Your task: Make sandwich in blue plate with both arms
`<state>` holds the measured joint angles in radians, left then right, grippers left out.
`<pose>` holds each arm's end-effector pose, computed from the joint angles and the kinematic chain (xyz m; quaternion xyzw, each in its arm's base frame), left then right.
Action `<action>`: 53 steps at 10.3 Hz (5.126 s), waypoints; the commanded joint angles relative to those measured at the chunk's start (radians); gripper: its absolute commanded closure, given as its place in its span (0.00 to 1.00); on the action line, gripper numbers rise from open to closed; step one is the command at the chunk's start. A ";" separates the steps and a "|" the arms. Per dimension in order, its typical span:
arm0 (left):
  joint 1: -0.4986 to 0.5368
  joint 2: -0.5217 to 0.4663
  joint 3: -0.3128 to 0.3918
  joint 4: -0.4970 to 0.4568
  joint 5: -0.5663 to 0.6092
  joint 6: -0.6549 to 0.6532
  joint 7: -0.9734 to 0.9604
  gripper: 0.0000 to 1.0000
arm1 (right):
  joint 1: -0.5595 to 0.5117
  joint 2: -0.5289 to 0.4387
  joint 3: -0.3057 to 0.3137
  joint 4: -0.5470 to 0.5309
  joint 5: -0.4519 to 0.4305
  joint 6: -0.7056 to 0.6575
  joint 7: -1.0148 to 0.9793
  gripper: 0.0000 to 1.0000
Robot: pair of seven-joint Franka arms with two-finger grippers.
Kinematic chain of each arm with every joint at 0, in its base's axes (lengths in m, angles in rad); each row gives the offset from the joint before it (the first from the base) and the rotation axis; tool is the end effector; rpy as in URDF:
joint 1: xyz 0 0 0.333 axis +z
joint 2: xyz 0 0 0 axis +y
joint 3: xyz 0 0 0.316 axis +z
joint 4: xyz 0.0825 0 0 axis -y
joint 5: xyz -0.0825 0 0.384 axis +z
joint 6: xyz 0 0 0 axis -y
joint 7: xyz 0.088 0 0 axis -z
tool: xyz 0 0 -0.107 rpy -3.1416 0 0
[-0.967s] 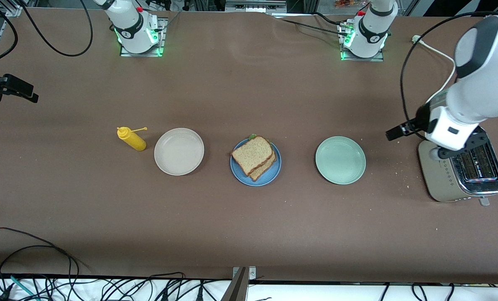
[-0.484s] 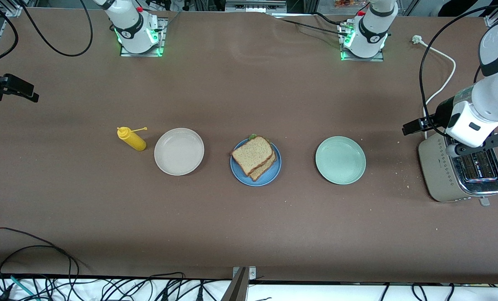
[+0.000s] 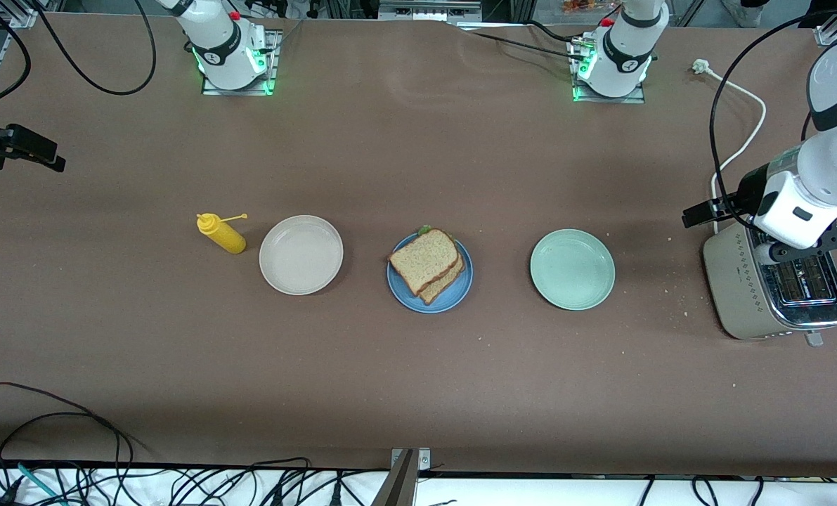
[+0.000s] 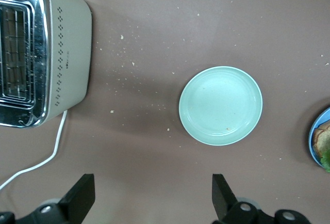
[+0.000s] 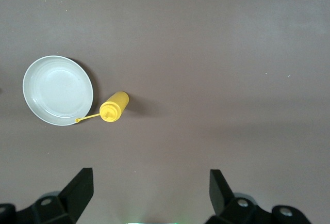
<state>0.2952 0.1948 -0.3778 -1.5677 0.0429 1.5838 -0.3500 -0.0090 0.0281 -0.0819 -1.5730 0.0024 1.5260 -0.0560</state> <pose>0.5995 -0.0276 0.5213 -0.9878 -0.1311 0.0835 0.0035 0.5551 -0.0497 0.6041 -0.9991 0.0175 0.0374 0.0028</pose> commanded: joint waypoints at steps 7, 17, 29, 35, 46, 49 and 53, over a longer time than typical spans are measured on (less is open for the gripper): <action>-0.298 -0.120 0.361 -0.084 -0.115 0.010 0.062 0.00 | 0.000 0.004 0.004 0.025 -0.009 -0.023 0.007 0.00; -0.303 -0.179 0.369 -0.158 -0.129 0.064 0.063 0.00 | 0.001 0.003 0.005 0.025 -0.010 -0.024 0.004 0.00; -0.298 -0.181 0.366 -0.160 0.005 0.064 0.187 0.02 | 0.001 -0.001 0.005 0.024 -0.012 -0.023 0.002 0.00; -0.280 -0.156 0.364 -0.137 -0.008 0.062 0.186 0.00 | 0.001 -0.001 0.005 0.024 -0.012 -0.024 0.002 0.00; -0.278 -0.158 0.364 -0.140 -0.011 0.056 0.186 0.00 | 0.001 -0.001 0.004 0.024 -0.012 -0.024 0.002 0.00; -0.277 -0.158 0.364 -0.140 -0.011 0.056 0.187 0.00 | 0.001 -0.001 0.004 0.024 -0.012 -0.024 0.001 0.00; -0.277 -0.160 0.364 -0.140 -0.011 0.055 0.187 0.00 | 0.001 -0.001 0.007 0.024 -0.012 -0.023 0.002 0.00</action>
<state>0.0156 0.0439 -0.0147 -1.7041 0.0239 1.6381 -0.1866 -0.0086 0.0275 -0.0792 -1.5721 0.0024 1.5251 -0.0560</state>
